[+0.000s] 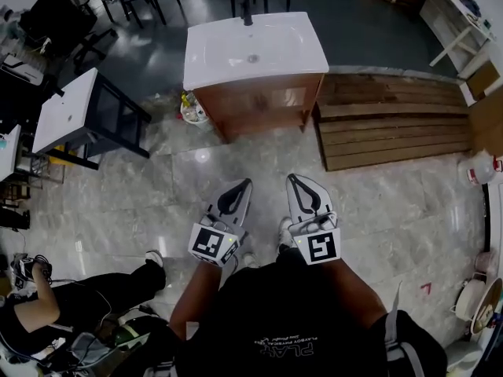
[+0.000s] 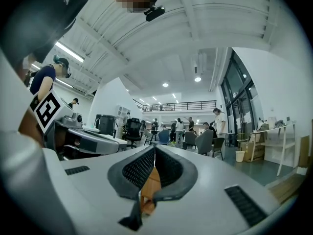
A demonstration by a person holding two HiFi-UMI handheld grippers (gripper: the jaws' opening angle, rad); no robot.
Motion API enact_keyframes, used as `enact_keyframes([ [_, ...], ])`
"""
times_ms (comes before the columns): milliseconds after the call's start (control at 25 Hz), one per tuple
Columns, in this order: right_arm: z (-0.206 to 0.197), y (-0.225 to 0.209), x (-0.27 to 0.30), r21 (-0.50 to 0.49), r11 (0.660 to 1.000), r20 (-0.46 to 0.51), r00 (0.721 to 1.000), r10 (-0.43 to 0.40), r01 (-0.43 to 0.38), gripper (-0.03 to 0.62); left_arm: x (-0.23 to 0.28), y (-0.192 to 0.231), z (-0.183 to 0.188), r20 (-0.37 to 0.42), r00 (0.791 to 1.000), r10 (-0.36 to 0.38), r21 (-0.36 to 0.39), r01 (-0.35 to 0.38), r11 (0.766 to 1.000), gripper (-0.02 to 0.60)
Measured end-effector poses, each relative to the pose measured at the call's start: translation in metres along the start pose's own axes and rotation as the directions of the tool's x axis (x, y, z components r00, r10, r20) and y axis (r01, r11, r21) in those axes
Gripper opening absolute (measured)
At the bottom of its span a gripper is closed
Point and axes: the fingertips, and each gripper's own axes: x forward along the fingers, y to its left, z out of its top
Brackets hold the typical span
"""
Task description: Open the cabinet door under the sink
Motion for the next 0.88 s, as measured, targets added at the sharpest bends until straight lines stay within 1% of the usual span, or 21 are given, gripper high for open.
enact_keyframes([
  [80, -0.004, -0.014, 0.008, 0.008, 1.000, 0.003, 1.000, 0.013, -0.013, 0.025, 0.013, 0.003, 0.001, -0.009, 1.000, 0.017, 0.004, -0.017, 1.000, 0.015],
  [200, -0.006, -0.033, 0.020, 0.012, 0.999, 0.012, 0.999, 0.033, -0.034, 0.025, 0.032, 0.007, 0.007, 0.000, 0.999, 0.041, -0.001, -0.041, 0.999, 0.014],
  [360, -0.011, -0.050, 0.033, 0.023, 0.998, 0.019, 0.998, 0.061, -0.062, 0.025, 0.055, 0.016, 0.010, -0.007, 0.997, 0.075, -0.002, -0.075, 0.997, 0.015],
  [520, -0.015, -0.058, 0.049, 0.031, 0.997, 0.022, 0.997, 0.075, -0.076, 0.025, 0.074, 0.029, 0.014, 0.011, 0.997, 0.072, 0.027, -0.072, 0.997, 0.015],
  [640, -0.022, -0.062, 0.065, 0.032, 0.996, 0.014, 0.997, 0.080, -0.080, 0.025, 0.086, 0.043, 0.018, 0.030, 0.996, 0.078, 0.017, -0.079, 0.997, 0.015],
  [720, -0.027, -0.067, 0.076, 0.034, 0.997, 0.012, 0.997, 0.072, -0.072, 0.025, 0.095, 0.054, 0.014, 0.012, 0.996, 0.093, -0.001, -0.093, 0.996, 0.015],
  [880, -0.038, -0.074, 0.105, 0.025, 0.998, 0.006, 0.998, 0.064, -0.064, 0.025, 0.110, 0.080, -0.002, -0.022, 0.996, 0.089, -0.003, -0.089, 0.996, 0.015],
])
